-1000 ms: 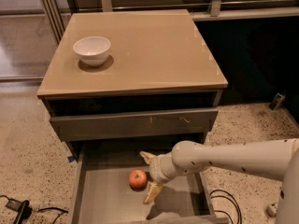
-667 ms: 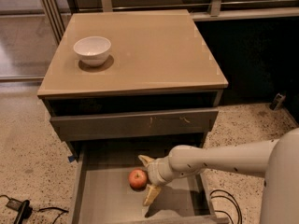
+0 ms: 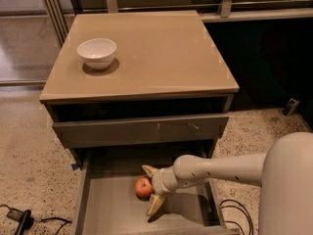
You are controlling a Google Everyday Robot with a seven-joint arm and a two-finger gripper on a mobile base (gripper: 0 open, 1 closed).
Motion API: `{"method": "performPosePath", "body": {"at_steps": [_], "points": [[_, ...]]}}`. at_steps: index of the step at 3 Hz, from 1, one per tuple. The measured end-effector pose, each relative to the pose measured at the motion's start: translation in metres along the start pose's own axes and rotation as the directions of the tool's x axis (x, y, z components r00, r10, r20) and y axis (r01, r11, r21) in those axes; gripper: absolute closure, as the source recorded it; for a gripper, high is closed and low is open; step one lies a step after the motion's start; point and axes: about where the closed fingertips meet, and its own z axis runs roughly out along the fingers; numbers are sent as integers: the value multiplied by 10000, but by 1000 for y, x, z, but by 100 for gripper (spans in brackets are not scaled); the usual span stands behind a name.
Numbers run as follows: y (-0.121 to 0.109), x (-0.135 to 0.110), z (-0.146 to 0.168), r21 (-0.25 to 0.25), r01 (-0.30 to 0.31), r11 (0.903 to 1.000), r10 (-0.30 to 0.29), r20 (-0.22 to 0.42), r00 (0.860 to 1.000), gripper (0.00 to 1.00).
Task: Pick apple from middle drawer and place on counter
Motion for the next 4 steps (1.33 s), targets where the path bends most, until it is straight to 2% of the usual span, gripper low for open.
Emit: {"method": "performPosePath", "body": {"at_steps": [1, 2, 3, 4], "points": [[-5, 1, 19, -243, -44, 9997, 50, 241, 9997, 0], [-7, 1, 21, -257, -59, 9997, 66, 271, 9996, 16], [-7, 1, 21, -257, -59, 9997, 66, 271, 9996, 39], [-7, 1, 21, -258, -58, 9997, 65, 272, 9996, 70]]}}
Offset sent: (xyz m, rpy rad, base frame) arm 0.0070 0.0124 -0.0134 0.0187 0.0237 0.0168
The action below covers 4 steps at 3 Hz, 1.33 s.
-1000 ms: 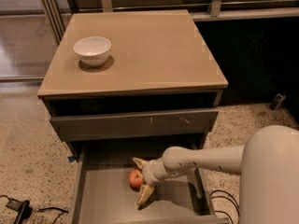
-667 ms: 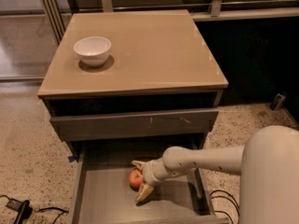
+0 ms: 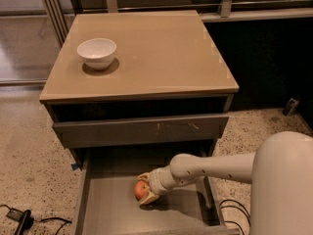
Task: Pick apple from middle drawer and place on counter
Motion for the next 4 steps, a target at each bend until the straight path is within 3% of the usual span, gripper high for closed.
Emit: {"method": "performPosePath", "body": {"at_steps": [1, 2, 3, 4], "points": [[0, 0, 0, -1, 0, 10000, 0, 0, 10000, 94], [0, 0, 0, 0, 0, 10000, 0, 0, 10000, 100], [-2, -6, -13, 245, 22, 9997, -21, -61, 10000, 100], [0, -26, -50, 940, 587, 9938, -587, -32, 9983, 100]]}}
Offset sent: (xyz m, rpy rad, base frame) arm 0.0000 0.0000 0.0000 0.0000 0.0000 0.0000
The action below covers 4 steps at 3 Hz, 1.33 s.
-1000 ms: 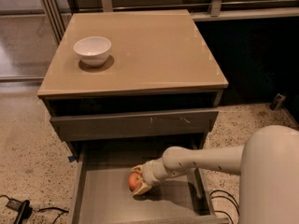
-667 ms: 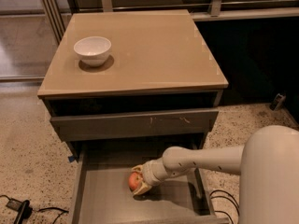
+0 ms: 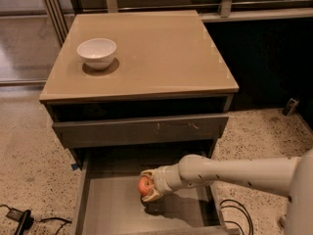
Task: Pick apple from middle drawer and place on counter
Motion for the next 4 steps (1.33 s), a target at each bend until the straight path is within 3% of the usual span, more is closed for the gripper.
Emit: {"method": "performPosePath", "body": {"at_steps": [1, 2, 3, 4], "points": [[6, -31, -56, 872, 894, 9922, -919, 244, 9955, 100], [-2, -50, -107, 1689, 1406, 9755, -1542, 702, 9855, 100], [-37, -50, -187, 2463, 1491, 9576, -1755, 887, 9805, 100], [-74, -62, -268, 2661, 1646, 9498, -1988, 1070, 9742, 100]]}}
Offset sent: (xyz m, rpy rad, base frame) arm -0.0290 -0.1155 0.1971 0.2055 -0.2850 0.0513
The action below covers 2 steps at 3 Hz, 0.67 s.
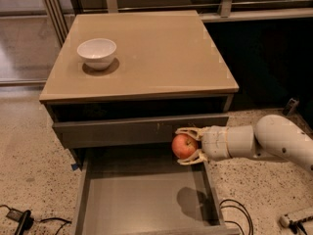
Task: Pick apple from middle drawer and place on counter
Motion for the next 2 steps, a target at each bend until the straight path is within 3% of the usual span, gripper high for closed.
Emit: {"method": "performPosePath", "body": {"at_steps": [2], "points": [[-7, -4, -1, 22, 180, 9998, -179, -11, 9998, 100]]}}
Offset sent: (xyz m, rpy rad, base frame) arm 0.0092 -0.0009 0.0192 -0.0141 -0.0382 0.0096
